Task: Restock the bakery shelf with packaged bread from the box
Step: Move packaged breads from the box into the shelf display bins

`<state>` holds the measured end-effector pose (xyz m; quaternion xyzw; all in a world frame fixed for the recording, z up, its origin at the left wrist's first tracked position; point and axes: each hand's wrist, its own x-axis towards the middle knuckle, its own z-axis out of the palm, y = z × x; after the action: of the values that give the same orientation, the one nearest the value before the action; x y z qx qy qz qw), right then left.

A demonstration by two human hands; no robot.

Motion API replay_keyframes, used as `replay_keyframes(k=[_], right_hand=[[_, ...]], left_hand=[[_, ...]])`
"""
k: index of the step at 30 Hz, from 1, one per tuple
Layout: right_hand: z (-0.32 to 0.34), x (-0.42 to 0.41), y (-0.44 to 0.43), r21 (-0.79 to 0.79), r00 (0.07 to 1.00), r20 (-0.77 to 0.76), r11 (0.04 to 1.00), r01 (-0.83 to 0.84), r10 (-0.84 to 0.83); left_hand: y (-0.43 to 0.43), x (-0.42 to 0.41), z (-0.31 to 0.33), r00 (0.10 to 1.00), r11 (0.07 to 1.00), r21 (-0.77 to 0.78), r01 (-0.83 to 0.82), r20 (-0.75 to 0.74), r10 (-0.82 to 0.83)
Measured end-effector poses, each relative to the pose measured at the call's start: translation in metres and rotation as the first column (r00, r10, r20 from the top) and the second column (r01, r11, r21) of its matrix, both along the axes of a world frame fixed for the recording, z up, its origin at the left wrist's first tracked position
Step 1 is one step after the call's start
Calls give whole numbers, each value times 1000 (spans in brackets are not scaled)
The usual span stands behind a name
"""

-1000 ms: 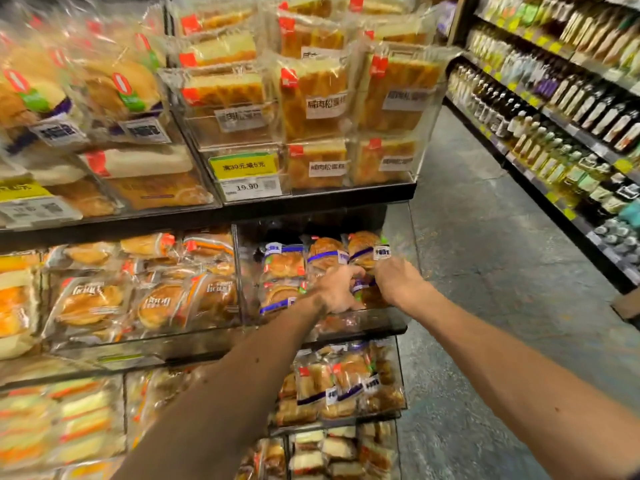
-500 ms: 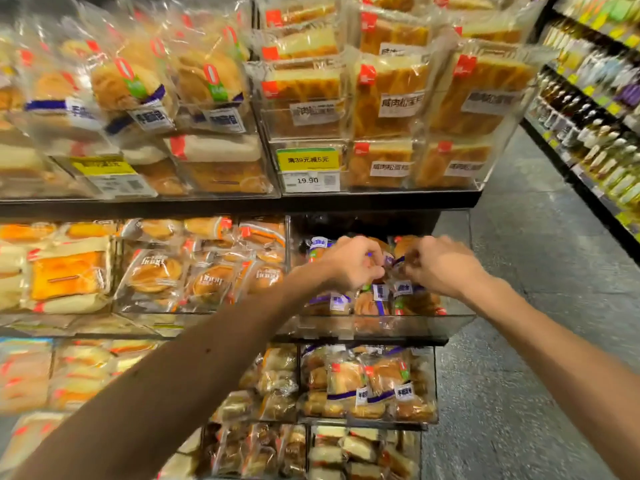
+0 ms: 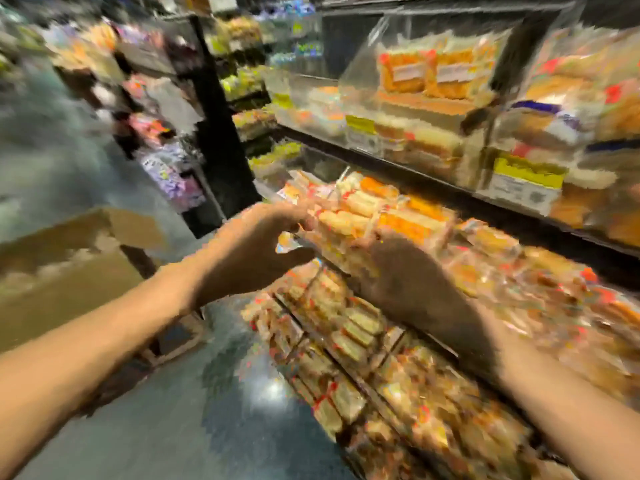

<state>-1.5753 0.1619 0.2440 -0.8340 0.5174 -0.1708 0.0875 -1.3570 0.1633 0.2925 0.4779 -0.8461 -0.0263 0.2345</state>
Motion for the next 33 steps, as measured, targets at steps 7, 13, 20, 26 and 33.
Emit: replay_keyframes(k=[7, 13, 20, 26, 33], right_hand=[[-37, 303, -15, -65, 910, -89, 909, -412, 406], [-64, 533, -10, 29, 782, -188, 799, -601, 595], [-93, 716, -25, 79, 662, -274, 702, -708, 698], [-132, 862, -70, 217, 598, -302, 665, -715, 742], [-187, 1030, -147, 380, 598, -244, 642, -666, 764]], left_hand=[[65, 299, -47, 844, 865, -55, -499, 194, 500], [111, 487, -92, 644, 695, -37, -718, 344, 683], [103, 647, -141, 460, 464, 106, -879, 444, 769], [60, 778, -181, 411, 348, 219, -912, 491, 768], [-7, 930, -238, 393, 206, 431, -879, 409, 823]])
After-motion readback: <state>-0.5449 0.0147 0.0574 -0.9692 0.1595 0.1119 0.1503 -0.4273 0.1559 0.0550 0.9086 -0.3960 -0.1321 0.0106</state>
